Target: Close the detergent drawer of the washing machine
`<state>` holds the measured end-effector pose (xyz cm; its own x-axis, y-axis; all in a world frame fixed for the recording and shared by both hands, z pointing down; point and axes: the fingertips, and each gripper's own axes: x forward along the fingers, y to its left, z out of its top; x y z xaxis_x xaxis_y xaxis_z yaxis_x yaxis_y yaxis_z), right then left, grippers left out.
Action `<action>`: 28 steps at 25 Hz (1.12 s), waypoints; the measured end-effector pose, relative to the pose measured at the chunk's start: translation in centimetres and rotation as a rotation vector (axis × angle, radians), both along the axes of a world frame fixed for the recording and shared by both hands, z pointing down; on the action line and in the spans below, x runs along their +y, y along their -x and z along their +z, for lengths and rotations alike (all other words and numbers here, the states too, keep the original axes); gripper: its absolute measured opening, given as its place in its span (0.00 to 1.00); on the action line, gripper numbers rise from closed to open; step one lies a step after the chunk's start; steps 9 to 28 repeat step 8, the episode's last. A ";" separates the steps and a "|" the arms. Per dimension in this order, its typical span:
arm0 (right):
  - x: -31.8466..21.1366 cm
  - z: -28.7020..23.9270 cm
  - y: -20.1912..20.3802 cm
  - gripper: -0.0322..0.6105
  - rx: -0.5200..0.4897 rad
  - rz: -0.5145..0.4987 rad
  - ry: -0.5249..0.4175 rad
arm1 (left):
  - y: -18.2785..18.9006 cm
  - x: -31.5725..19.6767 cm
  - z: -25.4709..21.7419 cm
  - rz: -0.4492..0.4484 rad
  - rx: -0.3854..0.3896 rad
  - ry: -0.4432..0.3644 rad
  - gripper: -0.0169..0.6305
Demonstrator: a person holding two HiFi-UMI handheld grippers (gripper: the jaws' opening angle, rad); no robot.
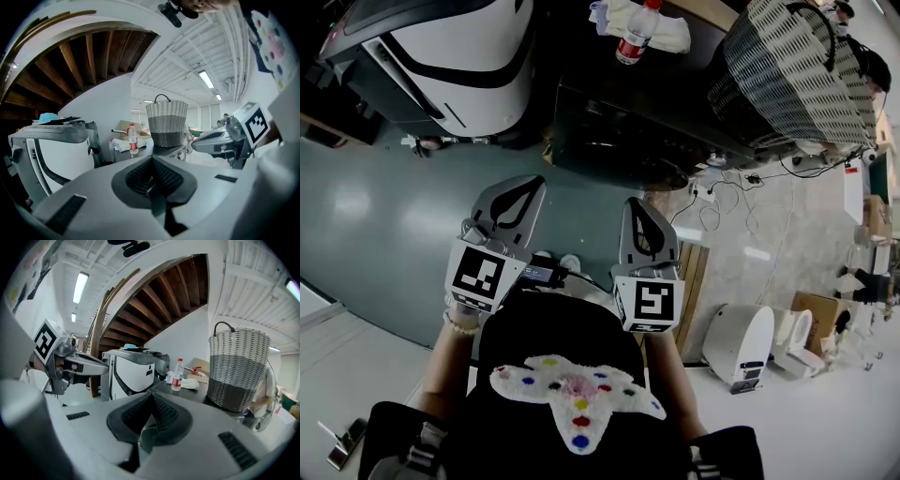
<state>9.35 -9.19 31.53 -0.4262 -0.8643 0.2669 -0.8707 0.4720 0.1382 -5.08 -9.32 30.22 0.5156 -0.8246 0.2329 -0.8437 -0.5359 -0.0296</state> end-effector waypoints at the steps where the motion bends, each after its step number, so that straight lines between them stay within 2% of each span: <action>1: 0.0 0.0 0.0 0.06 0.002 -0.001 -0.001 | 0.0 0.0 0.0 0.001 0.000 0.000 0.04; 28: 0.0 0.1 0.0 0.06 0.000 -0.001 0.000 | -0.1 0.0 -0.2 0.002 -0.004 -0.007 0.04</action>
